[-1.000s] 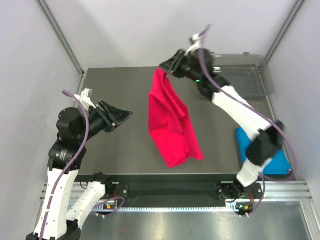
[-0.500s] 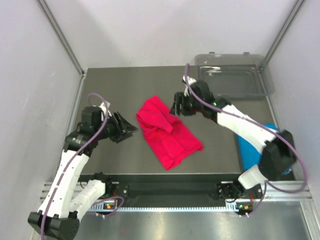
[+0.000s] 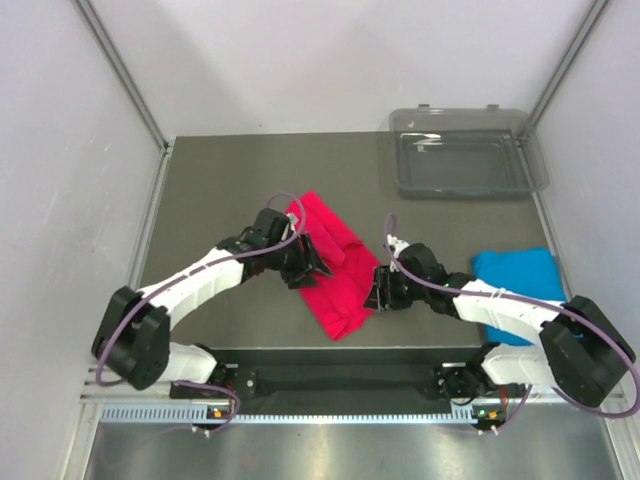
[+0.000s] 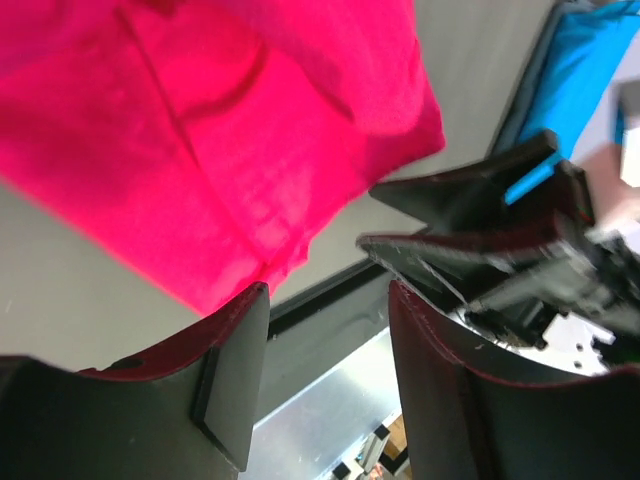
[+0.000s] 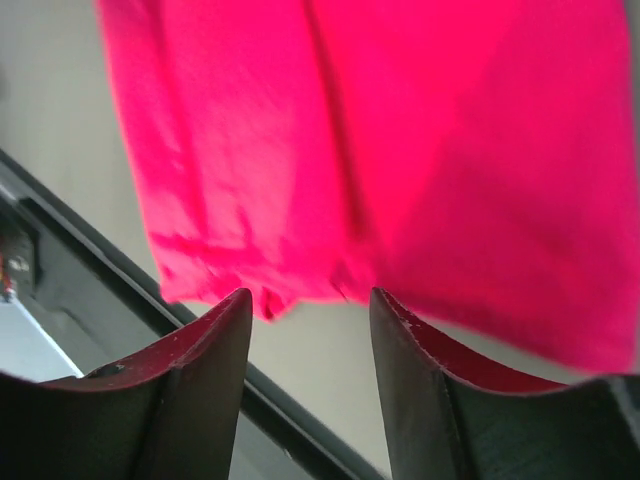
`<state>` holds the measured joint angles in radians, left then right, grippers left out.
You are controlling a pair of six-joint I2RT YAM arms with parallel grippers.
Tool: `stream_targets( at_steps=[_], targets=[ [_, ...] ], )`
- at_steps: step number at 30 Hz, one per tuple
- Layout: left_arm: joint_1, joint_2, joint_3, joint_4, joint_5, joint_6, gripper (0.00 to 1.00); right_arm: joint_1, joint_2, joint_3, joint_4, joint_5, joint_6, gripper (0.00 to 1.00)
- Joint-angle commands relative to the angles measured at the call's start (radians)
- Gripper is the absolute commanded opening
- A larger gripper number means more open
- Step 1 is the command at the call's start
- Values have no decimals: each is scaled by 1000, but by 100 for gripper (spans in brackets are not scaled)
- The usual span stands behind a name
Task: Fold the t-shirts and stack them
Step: Flatten the tshirt out
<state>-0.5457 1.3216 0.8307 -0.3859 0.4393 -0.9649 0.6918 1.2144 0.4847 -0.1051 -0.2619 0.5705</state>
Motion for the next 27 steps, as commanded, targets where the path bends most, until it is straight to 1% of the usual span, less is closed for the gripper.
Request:
stream_targets(
  at_steps=[1, 5, 7, 13, 15, 18, 20, 23, 25, 27],
  targets=[
    [-17, 79, 34, 183, 23, -31, 57, 15, 36, 37, 165, -42, 12, 50],
    [-19, 174, 77, 196, -1, -38, 58, 21, 30, 42, 156, -31, 22, 46],
    [-19, 217, 87, 217, 6, -53, 58, 23, 24, 37, 162, -14, 28, 46],
    [-17, 287, 103, 315, 26, -112, 59, 25, 115, 78, 174, -19, -3, 46],
    [-16, 307, 128, 288, 10, -91, 59, 25, 154, 95, 174, -22, -9, 45],
    [1, 337, 169, 237, -8, -69, 55, 23, 185, 110, 185, -17, -23, 43],
    [24, 349, 171, 237, -10, -67, 52, 23, 203, 133, 165, -10, -34, 43],
    [44, 361, 188, 219, -10, -66, 53, 23, 221, 183, 70, 22, -55, 44],
    [44, 372, 205, 184, -20, -43, 55, 23, 199, 190, 30, 47, -63, 46],
    [46, 378, 219, 179, -19, -32, 55, 23, 182, 173, 30, 58, -70, 46]
  ],
)
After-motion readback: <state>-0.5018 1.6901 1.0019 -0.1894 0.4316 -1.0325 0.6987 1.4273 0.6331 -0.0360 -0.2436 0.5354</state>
